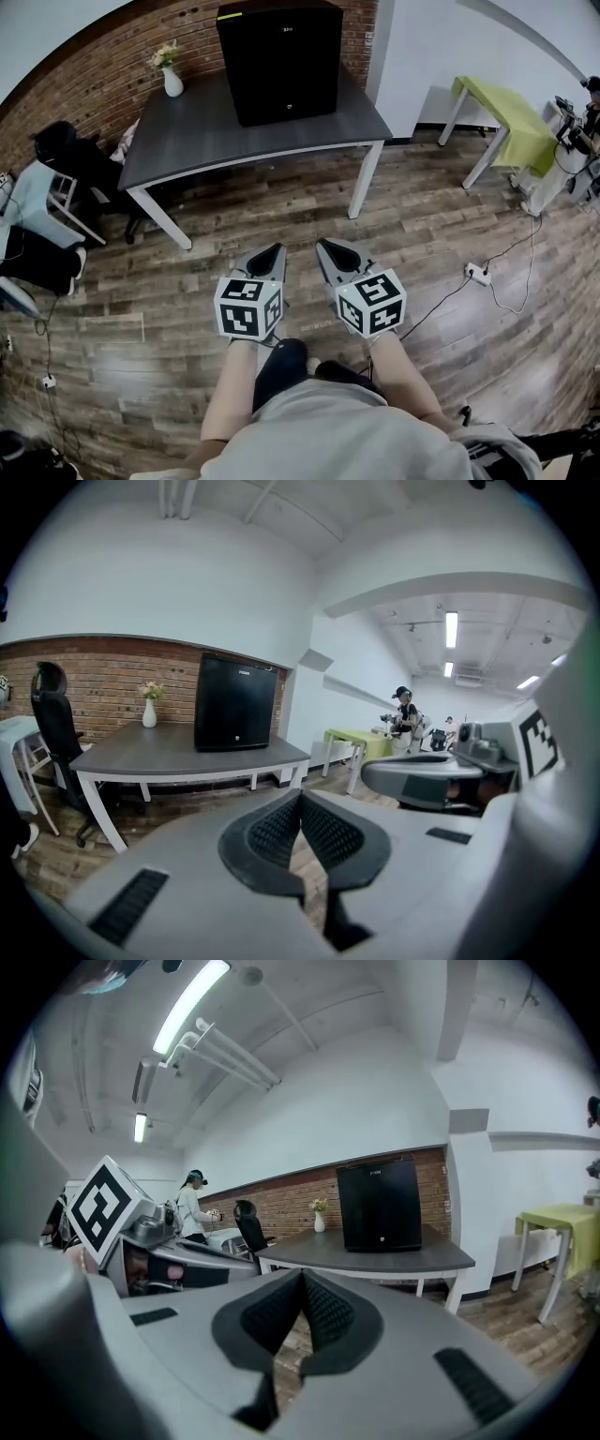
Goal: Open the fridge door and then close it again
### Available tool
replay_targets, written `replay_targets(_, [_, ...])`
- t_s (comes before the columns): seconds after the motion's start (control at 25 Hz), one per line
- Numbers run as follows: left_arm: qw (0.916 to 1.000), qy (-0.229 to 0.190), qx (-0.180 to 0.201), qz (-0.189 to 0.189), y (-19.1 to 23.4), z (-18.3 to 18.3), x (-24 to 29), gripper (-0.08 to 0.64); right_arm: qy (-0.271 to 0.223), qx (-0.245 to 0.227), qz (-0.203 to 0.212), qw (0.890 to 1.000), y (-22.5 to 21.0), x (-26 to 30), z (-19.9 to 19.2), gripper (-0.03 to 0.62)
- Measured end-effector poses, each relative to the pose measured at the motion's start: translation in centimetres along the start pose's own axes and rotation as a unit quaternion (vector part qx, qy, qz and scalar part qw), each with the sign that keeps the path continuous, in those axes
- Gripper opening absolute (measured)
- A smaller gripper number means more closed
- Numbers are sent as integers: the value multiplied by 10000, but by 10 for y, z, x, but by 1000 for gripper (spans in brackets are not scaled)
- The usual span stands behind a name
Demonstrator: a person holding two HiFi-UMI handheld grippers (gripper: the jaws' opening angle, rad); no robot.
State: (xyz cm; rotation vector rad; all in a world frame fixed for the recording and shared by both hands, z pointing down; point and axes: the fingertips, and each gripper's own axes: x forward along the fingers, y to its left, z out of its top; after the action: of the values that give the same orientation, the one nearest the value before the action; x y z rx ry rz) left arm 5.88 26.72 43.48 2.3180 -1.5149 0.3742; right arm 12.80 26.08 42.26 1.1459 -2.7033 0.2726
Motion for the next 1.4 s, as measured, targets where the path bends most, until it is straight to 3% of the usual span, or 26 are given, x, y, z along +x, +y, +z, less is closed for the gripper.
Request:
replay_targets(0.36, [9997, 19, -226, -23, 49, 11, 45, 6, 13, 68, -120, 9999, -33, 55, 7, -2])
replay_targets(0.52, [9998, -98, -176, -85, 88, 43, 76, 6, -247, 59, -348, 9991, -58, 105, 37, -2])
replay_targets(0.76, [9994, -223, -235, -124, 165, 97, 121, 6, -365, 210, -340, 9985, -82, 187, 81, -2])
replay_targets(1.0, [9990, -299, -23, -337, 213, 134, 162, 6, -409, 281, -534, 9973, -104, 253, 101, -2])
replay_targets(1.24, [9985, -26, -19, -553, 243, 125, 191, 6, -361, 310, -412, 9980, -92, 309, 108, -2])
replay_targets(1.4, [9982, 7, -109, -593, 259, 129, 211, 6, -201, 352, -491, 9980, -106, 327, 102, -2])
